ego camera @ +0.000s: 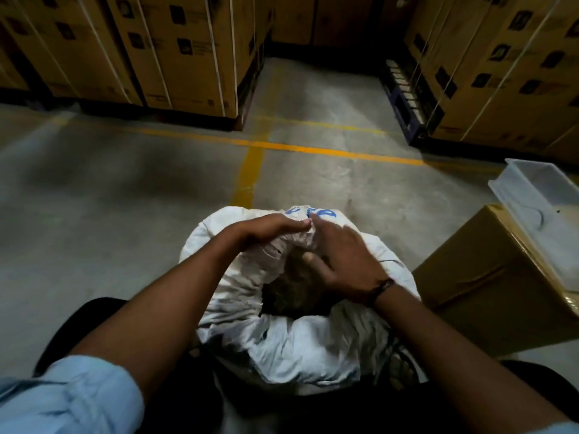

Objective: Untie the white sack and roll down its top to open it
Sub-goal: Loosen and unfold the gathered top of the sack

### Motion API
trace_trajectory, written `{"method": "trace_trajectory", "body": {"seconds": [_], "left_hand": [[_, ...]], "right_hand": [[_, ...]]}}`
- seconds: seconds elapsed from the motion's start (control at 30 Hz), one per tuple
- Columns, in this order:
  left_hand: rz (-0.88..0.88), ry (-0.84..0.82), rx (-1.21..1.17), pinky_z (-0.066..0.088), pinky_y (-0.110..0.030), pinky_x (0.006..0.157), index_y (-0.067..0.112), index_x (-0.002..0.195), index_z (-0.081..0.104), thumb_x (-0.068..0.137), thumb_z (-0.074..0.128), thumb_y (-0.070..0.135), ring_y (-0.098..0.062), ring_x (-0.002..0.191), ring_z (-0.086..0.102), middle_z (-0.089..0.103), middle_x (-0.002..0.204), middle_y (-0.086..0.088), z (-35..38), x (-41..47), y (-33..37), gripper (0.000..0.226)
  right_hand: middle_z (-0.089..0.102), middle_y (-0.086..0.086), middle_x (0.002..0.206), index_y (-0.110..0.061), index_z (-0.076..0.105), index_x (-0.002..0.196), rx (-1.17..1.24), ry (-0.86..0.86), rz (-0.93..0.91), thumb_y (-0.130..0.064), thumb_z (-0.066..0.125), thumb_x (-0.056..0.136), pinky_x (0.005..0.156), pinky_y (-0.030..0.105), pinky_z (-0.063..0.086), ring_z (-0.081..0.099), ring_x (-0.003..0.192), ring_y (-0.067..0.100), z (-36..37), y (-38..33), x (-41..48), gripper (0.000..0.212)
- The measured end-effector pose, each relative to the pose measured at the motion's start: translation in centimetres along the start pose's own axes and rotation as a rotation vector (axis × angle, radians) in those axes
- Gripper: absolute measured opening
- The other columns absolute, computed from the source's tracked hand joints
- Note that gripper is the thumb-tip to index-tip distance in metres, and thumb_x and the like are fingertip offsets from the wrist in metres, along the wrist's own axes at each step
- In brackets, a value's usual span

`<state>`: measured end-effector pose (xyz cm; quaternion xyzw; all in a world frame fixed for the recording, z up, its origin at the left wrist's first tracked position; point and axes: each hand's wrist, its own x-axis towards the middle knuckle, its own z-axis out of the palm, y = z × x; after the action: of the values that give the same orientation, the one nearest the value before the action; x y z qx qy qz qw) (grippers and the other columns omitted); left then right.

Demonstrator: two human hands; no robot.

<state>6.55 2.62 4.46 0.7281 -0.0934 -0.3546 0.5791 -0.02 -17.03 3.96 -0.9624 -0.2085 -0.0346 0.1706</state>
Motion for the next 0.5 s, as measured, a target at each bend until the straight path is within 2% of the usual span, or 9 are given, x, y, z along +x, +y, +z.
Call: {"method": "trace_trajectory", "body": {"seconds": [0.07,0.1,0.2,0.27,0.33,0.37,0.4,0.43,0.5], "left_hand": [[-0.156,-0.089,-0.114,0.055,-0.03,0.092,0.017,0.122,0.067,0.098,0.055,0.037,-0.017,0.105,0.071,0.075,0.114,-0.002,-0.1,-0.6,0.1,0.034],[-0.193,-0.129,-0.122,0.057,-0.027,0.085,0.02,0.118,0.069,0.097,0.057,0.037,-0.017,0.103,0.072,0.075,0.113,-0.001,-0.1,-0.9,0.3,0.03],[-0.13,-0.18,-0.077,0.052,-0.028,0.095,0.016,0.121,0.068,0.095,0.063,0.028,-0.015,0.109,0.069,0.073,0.119,-0.003,0.6,-1.4,0.6,0.029],[0.023,-0.088,0.243,0.045,-0.018,0.094,0.015,0.127,0.064,0.091,0.071,0.029,-0.008,0.109,0.066,0.071,0.12,0.002,0.8,-1.2,0.4,0.039],[0.17,0.131,0.886,0.039,-0.022,0.102,0.021,0.135,0.056,0.076,0.075,0.061,-0.016,0.119,0.059,0.066,0.128,0.0,0.1,-0.7,-0.7,0.073],[0.139,0.246,1.161,0.031,-0.034,0.113,0.027,0.14,0.049,0.065,0.065,0.083,-0.022,0.129,0.053,0.061,0.137,0.0,-0.4,-0.5,-1.3,0.096],[0.062,0.33,1.289,0.019,-0.047,0.12,0.031,0.144,0.043,0.055,0.051,0.097,-0.025,0.137,0.046,0.057,0.143,0.001,-0.9,-0.4,-2.1,0.111],[-0.002,0.376,1.286,0.013,-0.054,0.121,0.032,0.145,0.04,0.052,0.044,0.101,-0.026,0.139,0.043,0.055,0.145,0.001,-1.2,-0.3,-2.7,0.117],[-0.082,0.384,1.144,0.028,-0.048,0.115,0.027,0.141,0.043,0.058,0.049,0.097,-0.027,0.132,0.05,0.059,0.14,-0.003,-1.4,-0.3,-3.7,0.109]], "right_hand": [[0.052,0.012,0.138,-0.008,0.032,0.148,-0.083,-0.045,0.029,-0.041,0.033,0.089,0.106,0.047,0.038,0.051,0.121,0.031,2.2,-0.4,0.3,0.068],[0.057,0.014,0.132,-0.009,0.036,0.146,-0.058,-0.056,0.071,-0.037,0.036,0.087,0.1,0.045,0.042,0.055,0.115,0.033,2.5,-0.1,0.6,0.065],[0.068,0.012,0.105,-0.017,0.047,0.128,0.057,-0.057,0.176,-0.032,0.046,0.084,0.073,0.036,0.043,0.063,0.095,0.033,2.3,0.7,2.0,0.046],[0.066,0.01,0.102,-0.019,0.047,0.121,0.106,-0.059,0.248,-0.03,0.053,0.089,0.071,0.032,0.04,0.062,0.092,0.03,1.9,1.2,2.8,0.034],[0.062,0.011,0.108,-0.014,0.052,0.119,0.222,-0.039,0.39,-0.023,0.053,0.094,0.079,0.032,0.039,0.06,0.099,0.028,1.1,2.1,3.8,0.026],[0.062,0.016,0.116,-0.008,0.057,0.118,0.257,-0.058,0.462,-0.018,0.049,0.098,0.083,0.031,0.036,0.06,0.107,0.03,0.8,3.0,4.3,0.025],[0.062,0.02,0.121,-0.001,0.061,0.117,0.289,-0.103,0.527,-0.014,0.045,0.1,0.084,0.03,0.034,0.058,0.113,0.033,0.5,4.1,4.8,0.026],[0.062,0.023,0.123,0.002,0.064,0.114,0.312,-0.144,0.565,-0.012,0.044,0.101,0.083,0.029,0.035,0.058,0.115,0.034,0.2,5.1,5.2,0.028],[0.064,0.027,0.118,0.0,0.063,0.112,0.276,-0.119,0.641,-0.016,0.046,0.099,0.081,0.032,0.04,0.059,0.112,0.038,0.1,5.2,5.5,0.028]]}}
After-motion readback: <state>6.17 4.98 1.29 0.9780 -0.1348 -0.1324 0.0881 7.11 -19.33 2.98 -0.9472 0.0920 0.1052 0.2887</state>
